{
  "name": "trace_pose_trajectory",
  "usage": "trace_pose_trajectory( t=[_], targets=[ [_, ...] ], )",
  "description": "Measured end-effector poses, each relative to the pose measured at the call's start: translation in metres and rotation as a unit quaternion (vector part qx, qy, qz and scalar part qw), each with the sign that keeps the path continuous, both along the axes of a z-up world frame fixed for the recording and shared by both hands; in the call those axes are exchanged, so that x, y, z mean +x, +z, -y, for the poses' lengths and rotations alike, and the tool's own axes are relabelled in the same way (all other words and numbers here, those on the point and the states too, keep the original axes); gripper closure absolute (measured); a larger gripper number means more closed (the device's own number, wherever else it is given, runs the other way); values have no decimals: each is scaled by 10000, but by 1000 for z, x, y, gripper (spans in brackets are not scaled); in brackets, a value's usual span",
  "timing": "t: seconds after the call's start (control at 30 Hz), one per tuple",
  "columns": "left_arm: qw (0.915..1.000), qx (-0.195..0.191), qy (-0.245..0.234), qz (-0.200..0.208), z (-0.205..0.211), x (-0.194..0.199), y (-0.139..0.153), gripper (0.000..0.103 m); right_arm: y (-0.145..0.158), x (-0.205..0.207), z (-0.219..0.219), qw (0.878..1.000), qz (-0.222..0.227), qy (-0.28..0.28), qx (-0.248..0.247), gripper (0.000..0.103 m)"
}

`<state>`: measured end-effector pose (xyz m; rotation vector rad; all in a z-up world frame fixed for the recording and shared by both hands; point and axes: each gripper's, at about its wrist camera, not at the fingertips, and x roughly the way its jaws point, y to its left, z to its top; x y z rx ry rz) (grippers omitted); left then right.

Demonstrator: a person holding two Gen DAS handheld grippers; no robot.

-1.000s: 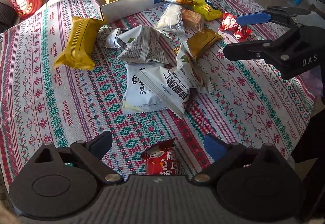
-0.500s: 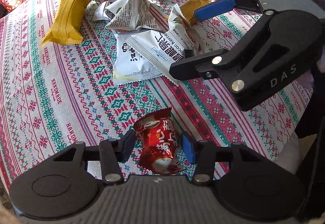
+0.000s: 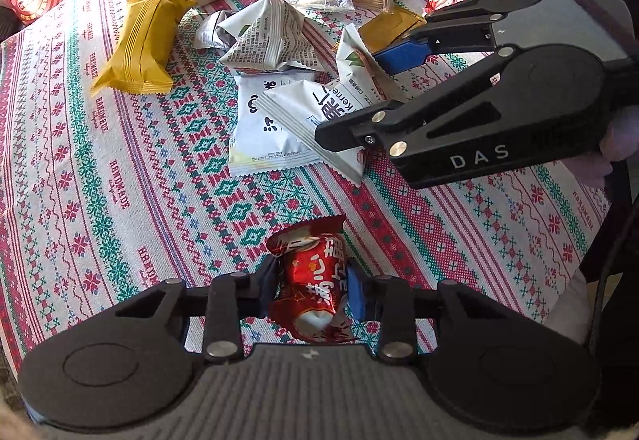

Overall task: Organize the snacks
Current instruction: 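Grasp the white printed cookie bag with the right tool, then release the red snack into the box with the left tool while the right drops the white bag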

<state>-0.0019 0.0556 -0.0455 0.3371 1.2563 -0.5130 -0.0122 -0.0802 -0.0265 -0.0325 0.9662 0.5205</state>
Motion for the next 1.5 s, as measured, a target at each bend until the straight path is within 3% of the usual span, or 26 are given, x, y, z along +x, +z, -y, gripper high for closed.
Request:
trace_pose_trajectory(
  t=[0.37,0.87,1.27,1.5],
  targets=[
    [9995,-160,134,224,-2,6,13,64,9,-1,3,10000,78,10,50,57],
    [9923,-684,664,785,-2,37,49,64,36,21,36,9964,407,-686,296,57],
    [9771,-1266,1240,1176,8,96,61,64,45,55,73,9860,681,-1427,538,57],
    [9641,-1579,1690,1303,12,132,61,64,44,73,94,9798,704,-1763,627,57]
  ],
)
